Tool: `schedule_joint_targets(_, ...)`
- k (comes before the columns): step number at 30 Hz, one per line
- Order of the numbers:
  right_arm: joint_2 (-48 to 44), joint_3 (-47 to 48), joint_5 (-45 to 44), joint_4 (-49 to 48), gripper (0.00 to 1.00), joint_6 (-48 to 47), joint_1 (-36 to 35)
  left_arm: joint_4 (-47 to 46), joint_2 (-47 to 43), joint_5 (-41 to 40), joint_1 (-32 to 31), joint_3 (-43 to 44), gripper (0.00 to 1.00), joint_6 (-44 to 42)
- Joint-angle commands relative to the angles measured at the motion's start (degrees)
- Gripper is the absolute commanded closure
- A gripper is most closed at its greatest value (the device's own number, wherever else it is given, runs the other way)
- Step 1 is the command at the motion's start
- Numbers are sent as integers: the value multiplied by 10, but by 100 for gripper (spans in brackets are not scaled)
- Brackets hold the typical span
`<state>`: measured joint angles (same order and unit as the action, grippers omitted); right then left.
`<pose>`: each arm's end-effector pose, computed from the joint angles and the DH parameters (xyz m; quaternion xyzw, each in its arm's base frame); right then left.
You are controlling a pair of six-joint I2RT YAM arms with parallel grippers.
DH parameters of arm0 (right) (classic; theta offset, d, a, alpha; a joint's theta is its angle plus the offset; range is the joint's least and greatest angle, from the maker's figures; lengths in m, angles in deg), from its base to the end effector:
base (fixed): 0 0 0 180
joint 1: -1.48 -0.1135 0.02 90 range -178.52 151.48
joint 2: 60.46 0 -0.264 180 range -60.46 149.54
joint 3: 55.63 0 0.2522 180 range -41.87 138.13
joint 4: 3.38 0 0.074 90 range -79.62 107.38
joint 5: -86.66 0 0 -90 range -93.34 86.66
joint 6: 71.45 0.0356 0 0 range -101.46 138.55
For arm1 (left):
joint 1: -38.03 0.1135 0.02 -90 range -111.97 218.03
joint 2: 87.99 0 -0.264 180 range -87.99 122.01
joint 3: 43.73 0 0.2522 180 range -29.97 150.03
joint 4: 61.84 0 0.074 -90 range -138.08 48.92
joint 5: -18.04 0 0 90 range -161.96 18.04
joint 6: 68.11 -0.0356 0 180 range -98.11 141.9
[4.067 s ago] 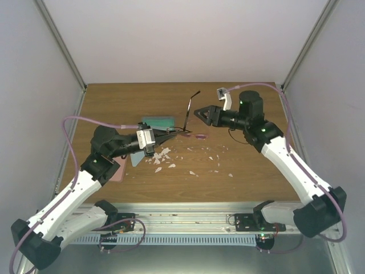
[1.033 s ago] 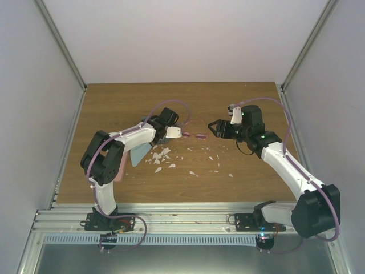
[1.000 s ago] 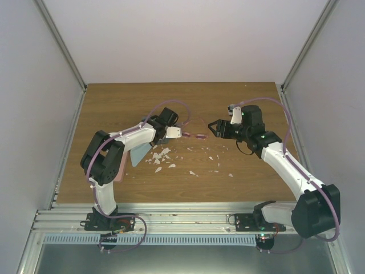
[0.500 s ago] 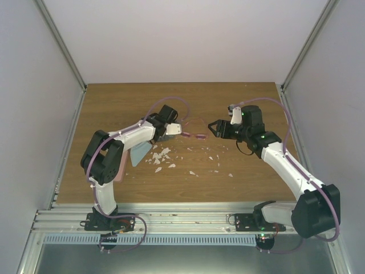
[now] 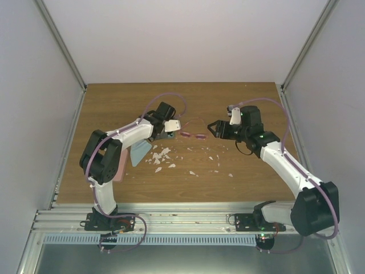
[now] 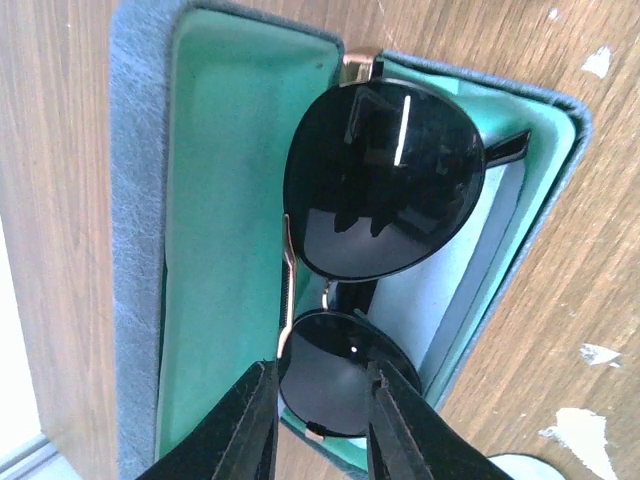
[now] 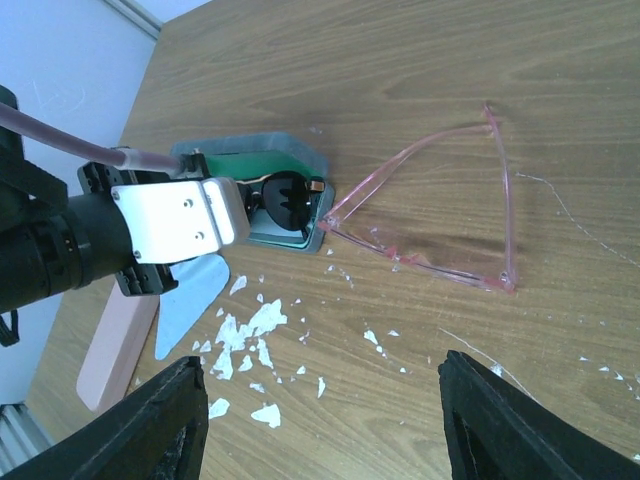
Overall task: Organize the sunglasses
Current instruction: Place the sunglasses in the sunglasses case.
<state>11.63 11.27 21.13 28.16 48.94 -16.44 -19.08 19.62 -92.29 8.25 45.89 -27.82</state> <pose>0.2574 0.0987 0.2783 0.0004 0.8787 0.3521 0.3222 0.3466 -0.1841 0.1935 0.5747 0.7608 0.2112 0.2152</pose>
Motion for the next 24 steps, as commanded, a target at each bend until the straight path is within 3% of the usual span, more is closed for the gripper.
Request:
schedule_joint_targets(1, 17, -17, 15, -34, 37, -11, 6, -8, -36, 46, 9, 11, 72, 45)
schedule_joint_targets(5, 41, -21, 9, -55, 39, -14, -6, -47, -83, 85, 21, 8, 68, 139)
schedule_joint_targets(8, 73, 0, -18, -61, 40, -15, -31, -108, -126, 70, 25, -14, 66, 226)
schedule_joint_targets(11, 123, 38, -57, -68, 42, -14, -68, -166, -163, 15, 28, -41, 63, 366)
schedule_joint_targets(14, 189, 90, -112, -71, 49, -14, -109, -178, -200, 22, 40, -73, 59, 503)
schedule_joint_targets(20, 326, 191, -170, -88, 54, 28, -165, -179, -272, 177, 124, -172, 53, 774)
schedule_joint_targets(24, 407, 258, -170, -113, 54, 70, -182, -253, -294, 305, 179, -270, 53, 842)
